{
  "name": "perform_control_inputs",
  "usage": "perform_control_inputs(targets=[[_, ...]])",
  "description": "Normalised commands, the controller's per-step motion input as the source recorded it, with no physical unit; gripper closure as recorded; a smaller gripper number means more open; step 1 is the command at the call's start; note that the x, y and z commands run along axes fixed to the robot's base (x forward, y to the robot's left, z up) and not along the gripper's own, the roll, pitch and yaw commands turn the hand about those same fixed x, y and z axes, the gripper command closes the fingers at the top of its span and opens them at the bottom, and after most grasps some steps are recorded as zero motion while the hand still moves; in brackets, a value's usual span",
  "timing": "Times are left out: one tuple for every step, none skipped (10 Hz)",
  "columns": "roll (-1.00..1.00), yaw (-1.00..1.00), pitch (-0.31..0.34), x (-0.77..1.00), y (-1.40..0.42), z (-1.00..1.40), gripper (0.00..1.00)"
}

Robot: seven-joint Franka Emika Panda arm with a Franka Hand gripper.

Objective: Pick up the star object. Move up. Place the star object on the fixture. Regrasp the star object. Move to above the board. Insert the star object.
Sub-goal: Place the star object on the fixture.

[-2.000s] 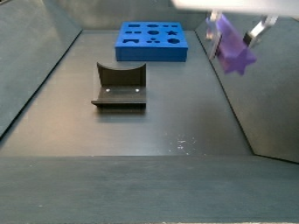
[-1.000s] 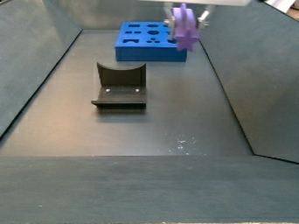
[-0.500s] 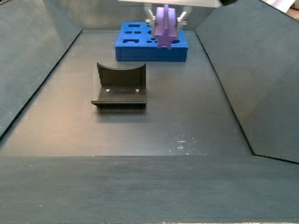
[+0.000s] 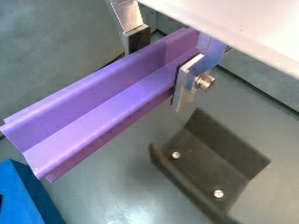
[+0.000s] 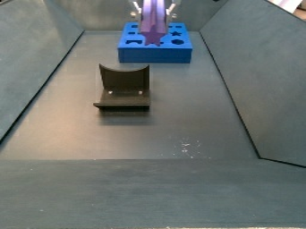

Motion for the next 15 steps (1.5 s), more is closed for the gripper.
perform_control_inputs(targets=[[-1.0, 0.08, 0.217, 1.0, 0.58, 0.17, 1.0], [-1.0, 0.03, 0.246, 0.92, 0.37, 0.11, 1.0], [-0.94, -0.01, 0.252, 0.84, 0.2, 0.06, 1.0], [-0.71, -0.06, 0.206, 0.74, 0.1, 0.02, 1.0], [-0.59, -0.07, 0.184, 0.69, 0.09, 0.02, 1.0], [-0.38, -0.1, 0.151, 0.57, 0.08, 0.01, 1.0], [-0.26, -0.1, 0.128, 0.48, 0.05, 0.01, 1.0], [-0.2, -0.09, 0.095, 0.36, 0.04, 0.0, 1.0], [-0.18, -0.09, 0.088, 0.29, 0.04, 0.0, 1.0], [-1.0, -0.16, 0.0, 0.15, 0.07, -1.0, 1.0], [-1.0, -0.16, -0.006, 0.14, 0.07, -1.0, 1.0], [-1.0, -0.16, -0.006, 0.14, 0.09, -1.0, 1.0], [-1.0, -0.15, 0.006, 0.15, 0.09, -1.0, 1.0], [-1.0, -0.15, 0.019, 0.16, 0.1, -1.0, 1.0], [-1.0, -0.15, 0.022, 0.18, 0.11, -1.0, 1.0]])
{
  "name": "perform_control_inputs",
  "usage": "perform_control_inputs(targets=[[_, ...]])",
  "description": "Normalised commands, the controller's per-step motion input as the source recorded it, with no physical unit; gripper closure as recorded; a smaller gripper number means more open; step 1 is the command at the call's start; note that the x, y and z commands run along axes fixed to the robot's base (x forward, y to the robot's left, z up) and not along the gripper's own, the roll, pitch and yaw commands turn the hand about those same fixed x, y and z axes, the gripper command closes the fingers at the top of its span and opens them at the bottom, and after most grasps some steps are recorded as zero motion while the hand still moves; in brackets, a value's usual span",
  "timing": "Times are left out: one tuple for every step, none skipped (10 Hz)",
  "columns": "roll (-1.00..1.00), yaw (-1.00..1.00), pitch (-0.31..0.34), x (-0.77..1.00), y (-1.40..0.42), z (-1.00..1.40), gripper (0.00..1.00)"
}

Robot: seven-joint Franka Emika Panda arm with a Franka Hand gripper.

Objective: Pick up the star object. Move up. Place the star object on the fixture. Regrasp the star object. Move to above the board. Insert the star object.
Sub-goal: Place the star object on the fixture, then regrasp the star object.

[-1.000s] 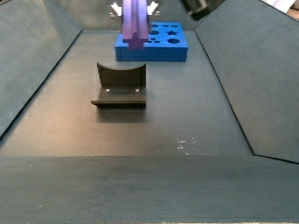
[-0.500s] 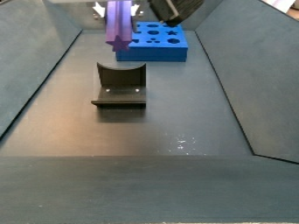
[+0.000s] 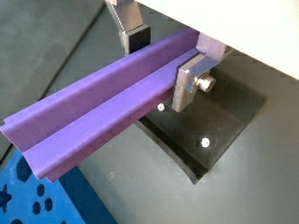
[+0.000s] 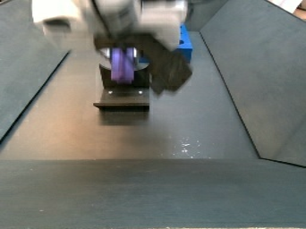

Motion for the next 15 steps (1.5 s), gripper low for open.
perform_control_inputs(targets=[[-0.88, -0.14, 0.022, 0.19, 0.12, -1.0, 1.0], [-0.72, -0.12, 0.018, 0.2, 0.12, -1.0, 1.0], [-0.55, -0.11, 0.015, 0.18, 0.11, -0.85, 1.0], [-0.39, -0.1, 0.018, 0.15, 0.1, -0.66, 1.0], [-0.19, -0.09, 0.013, 0.11, 0.1, -0.43, 1.0], [-0.16, -0.09, 0.003, 0.09, 0.12, -0.4, 1.0], [-0.16, -0.09, 0.003, 0.09, 0.12, -0.4, 1.0], [-0.14, -0.08, -0.019, 0.09, 0.16, -0.38, 1.0], [-0.14, -0.09, -0.02, 0.09, 0.16, -0.37, 1.0], [0.0, 0.0, 0.0, 0.0, 0.0, 0.0, 0.0], [0.0, 0.04, -0.02, 0.0, 0.0, 1.0, 0.0], [0.0, 0.05, -0.019, 0.0, 0.0, 1.0, 0.0], [0.01, 0.05, -0.005, -0.03, 0.01, 1.0, 0.0], [0.02, 0.05, 0.003, -0.03, 0.0, 1.0, 0.0], [0.02, 0.04, 0.023, -0.05, 0.01, 1.0, 0.0]])
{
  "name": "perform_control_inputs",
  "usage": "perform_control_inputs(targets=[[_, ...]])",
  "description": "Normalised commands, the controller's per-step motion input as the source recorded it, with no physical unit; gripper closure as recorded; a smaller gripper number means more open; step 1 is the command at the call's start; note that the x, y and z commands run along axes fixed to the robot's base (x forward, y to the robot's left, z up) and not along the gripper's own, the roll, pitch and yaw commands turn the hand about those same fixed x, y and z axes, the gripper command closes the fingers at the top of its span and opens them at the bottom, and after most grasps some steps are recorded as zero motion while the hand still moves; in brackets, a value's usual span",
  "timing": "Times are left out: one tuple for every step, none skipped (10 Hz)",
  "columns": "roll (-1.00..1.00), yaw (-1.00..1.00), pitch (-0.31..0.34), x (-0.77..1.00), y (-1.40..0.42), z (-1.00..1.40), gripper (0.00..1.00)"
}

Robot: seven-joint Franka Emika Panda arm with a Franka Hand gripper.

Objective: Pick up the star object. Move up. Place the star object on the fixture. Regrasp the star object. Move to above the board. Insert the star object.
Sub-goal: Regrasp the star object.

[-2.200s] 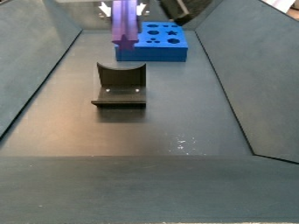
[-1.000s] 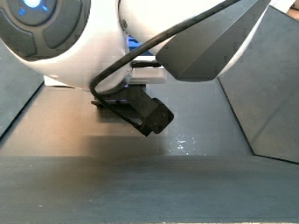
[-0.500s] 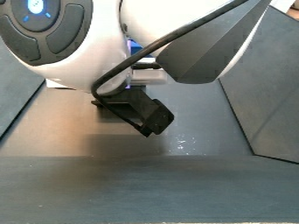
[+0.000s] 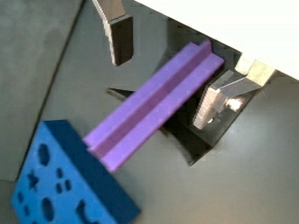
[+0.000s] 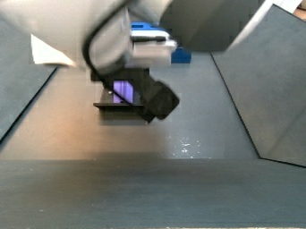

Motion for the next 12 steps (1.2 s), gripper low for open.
perform_control_inputs(targets=[[0.02, 0.04, 0.039, -0.05, 0.01, 0.91, 0.0], [0.02, 0.03, 0.062, -0.04, 0.01, 0.67, 0.0], [0.02, 0.02, 0.069, -0.04, 0.01, 0.54, 0.0], [0.03, 0.0, 0.079, -0.03, 0.01, 0.29, 0.0], [1.0, 0.01, 0.068, 0.01, -1.0, 0.8, 0.0], [1.0, 0.01, 0.066, 0.01, -1.0, 0.76, 0.0], [1.0, 0.01, 0.056, -0.01, -1.0, 0.73, 0.0], [1.0, 0.01, 0.048, -0.04, -1.0, 0.67, 0.0], [1.0, 0.01, 0.044, -0.05, -1.0, 0.59, 0.0], [1.0, 0.01, 0.04, -0.04, -1.0, 0.45, 0.0], [1.0, 0.01, 0.039, -0.03, -0.92, 0.35, 0.0], [1.0, 0.01, 0.038, -0.03, -0.78, 0.27, 0.0]])
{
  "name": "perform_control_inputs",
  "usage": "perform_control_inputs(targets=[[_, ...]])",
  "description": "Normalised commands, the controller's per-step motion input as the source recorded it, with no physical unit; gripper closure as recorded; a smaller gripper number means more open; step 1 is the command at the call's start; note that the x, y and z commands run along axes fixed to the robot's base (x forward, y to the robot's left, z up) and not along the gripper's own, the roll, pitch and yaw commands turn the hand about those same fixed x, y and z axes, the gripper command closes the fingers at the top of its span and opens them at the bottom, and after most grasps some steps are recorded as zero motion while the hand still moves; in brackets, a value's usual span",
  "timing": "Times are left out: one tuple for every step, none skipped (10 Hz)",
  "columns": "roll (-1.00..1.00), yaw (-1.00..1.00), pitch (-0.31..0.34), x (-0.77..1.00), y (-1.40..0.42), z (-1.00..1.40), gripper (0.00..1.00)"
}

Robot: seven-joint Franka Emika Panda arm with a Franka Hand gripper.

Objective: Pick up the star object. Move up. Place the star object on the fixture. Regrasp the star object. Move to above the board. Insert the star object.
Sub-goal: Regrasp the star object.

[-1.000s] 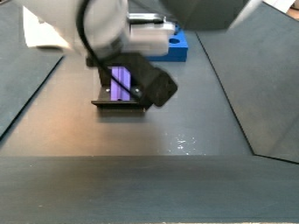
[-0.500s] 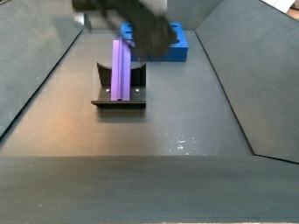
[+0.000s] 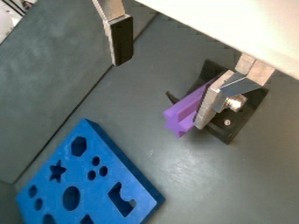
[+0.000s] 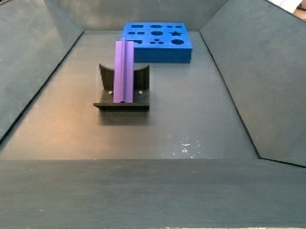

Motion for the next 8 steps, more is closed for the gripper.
perform_control_inputs(targets=[[1.0, 0.01, 0.034, -0.03, -0.51, 0.13, 0.0], [1.0, 0.01, 0.03, -0.02, -0.3, 0.07, 0.0], [1.0, 0.01, 0.026, -0.02, -0.05, 0.03, 0.0], [1.0, 0.01, 0.024, -0.01, -0.01, 0.02, 0.0], [1.0, 0.01, 0.019, 0.0, -0.04, 0.01, 0.0], [1.0, 0.01, 0.019, 0.01, -0.04, 0.01, 0.0], [1.0, 0.01, 0.021, 0.01, -0.02, 0.01, 0.0], [1.0, 0.02, 0.026, 0.01, -0.02, 0.0, 0.0]])
